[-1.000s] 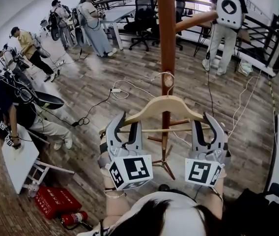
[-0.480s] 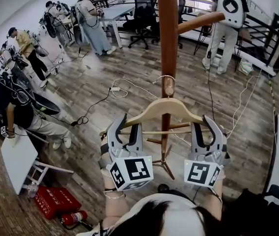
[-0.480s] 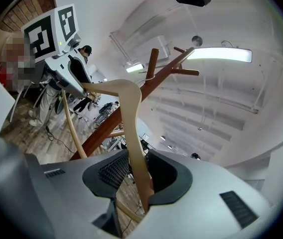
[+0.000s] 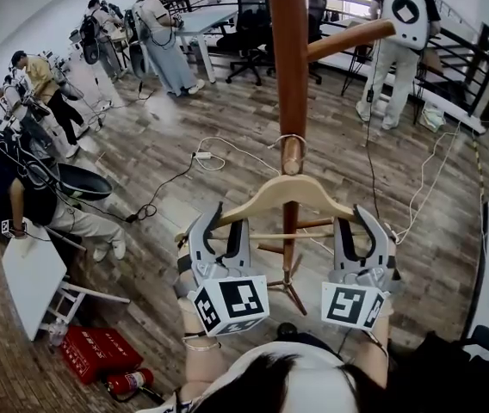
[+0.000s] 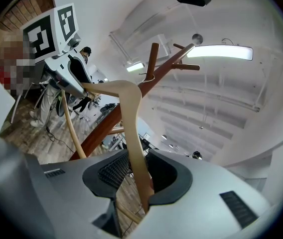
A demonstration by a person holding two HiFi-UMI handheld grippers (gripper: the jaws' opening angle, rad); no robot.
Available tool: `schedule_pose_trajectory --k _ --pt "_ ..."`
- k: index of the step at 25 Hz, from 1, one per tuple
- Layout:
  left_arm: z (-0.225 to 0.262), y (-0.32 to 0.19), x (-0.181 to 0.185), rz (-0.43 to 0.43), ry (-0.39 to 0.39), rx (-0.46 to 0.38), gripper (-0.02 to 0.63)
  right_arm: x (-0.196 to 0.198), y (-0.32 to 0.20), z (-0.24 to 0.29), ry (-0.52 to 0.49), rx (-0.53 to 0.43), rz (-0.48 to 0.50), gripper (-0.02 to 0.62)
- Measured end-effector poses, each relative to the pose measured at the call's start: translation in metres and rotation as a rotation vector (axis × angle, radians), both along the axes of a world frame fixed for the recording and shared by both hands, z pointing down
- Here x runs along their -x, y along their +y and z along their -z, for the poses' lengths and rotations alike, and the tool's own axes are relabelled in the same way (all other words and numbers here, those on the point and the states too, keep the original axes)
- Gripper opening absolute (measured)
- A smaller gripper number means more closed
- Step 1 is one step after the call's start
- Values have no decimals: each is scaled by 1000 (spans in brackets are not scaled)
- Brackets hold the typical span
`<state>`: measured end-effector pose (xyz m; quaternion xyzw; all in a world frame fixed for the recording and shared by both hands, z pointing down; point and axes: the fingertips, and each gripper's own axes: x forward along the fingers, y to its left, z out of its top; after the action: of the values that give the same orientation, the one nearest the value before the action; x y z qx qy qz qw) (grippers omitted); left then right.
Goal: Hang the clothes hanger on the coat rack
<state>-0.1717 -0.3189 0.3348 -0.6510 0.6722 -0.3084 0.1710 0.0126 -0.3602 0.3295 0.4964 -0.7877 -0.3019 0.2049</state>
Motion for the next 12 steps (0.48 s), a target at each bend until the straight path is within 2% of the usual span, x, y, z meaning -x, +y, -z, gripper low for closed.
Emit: schedule_pose_trajectory --k 12 --pt "1 0 1 4 -13 -42 160 0 1 -3 -19 -11 -10 135"
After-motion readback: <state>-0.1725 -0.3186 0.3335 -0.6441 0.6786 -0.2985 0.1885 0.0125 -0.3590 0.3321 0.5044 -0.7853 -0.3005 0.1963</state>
